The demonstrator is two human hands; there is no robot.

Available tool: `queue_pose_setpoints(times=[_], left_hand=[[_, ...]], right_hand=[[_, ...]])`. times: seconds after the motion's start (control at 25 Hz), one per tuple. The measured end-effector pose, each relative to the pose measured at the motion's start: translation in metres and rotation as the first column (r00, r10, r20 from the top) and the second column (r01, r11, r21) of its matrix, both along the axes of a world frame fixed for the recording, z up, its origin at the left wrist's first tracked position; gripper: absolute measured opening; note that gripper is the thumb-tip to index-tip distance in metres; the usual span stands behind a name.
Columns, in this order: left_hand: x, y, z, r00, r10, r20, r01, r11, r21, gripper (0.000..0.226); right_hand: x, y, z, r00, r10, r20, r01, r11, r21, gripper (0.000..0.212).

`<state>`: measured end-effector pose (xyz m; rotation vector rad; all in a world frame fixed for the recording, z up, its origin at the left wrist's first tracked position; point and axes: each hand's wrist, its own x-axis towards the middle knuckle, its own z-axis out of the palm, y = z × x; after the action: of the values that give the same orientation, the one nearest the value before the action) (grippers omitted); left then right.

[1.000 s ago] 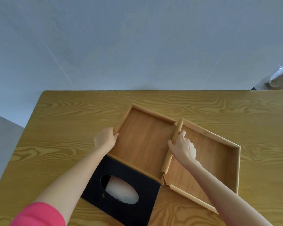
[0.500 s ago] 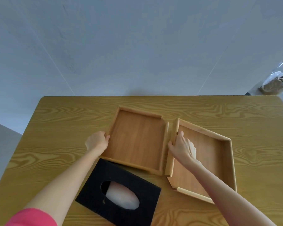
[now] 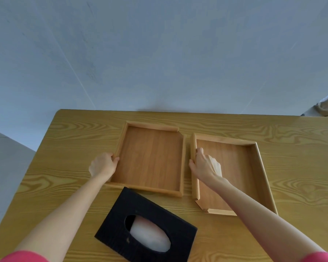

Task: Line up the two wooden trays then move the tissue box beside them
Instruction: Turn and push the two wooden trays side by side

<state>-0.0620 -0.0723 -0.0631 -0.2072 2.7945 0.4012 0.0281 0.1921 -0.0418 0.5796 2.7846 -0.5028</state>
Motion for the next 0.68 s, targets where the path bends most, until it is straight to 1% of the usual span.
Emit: queue_pose_setpoints(times=[0.28, 0.4, 0.52, 0.64, 0.68], left_hand=[[0.002, 0.001, 0.003, 1.0, -0.003, -0.015, 0.003, 1.0, 0.024, 0.029], [0.005, 0.002, 0.003, 1.0, 0.014, -0.027, -0.013, 1.0, 0.028, 0.036], [0.008, 0.003, 0.008, 1.0, -0.001, -0.013, 0.001, 1.0, 0.013, 0.025], [0.011, 0.005, 0.013, 1.0, -0.015, -0.004, 0.015, 1.0, 0.004, 0.031], [0.012, 0.005, 0.013, 1.0, -0.017, 0.002, 0.017, 1.0, 0.004, 0.035]], right_hand=[[-0.012, -0.009, -0.016, 0.999, -0.002, 0.039, 0.001, 1.0, 0.025, 0.022], [-0.011, -0.011, -0.017, 0.999, -0.005, 0.039, 0.003, 0.999, 0.038, 0.022], [-0.01, -0.012, -0.017, 0.999, -0.005, 0.042, 0.003, 0.999, 0.034, 0.021], [-0.009, -0.013, -0.016, 0.998, 0.002, 0.07, -0.003, 1.0, 0.016, 0.012], [-0.008, -0.012, -0.015, 0.997, 0.001, 0.076, -0.001, 1.0, 0.003, 0.012]])
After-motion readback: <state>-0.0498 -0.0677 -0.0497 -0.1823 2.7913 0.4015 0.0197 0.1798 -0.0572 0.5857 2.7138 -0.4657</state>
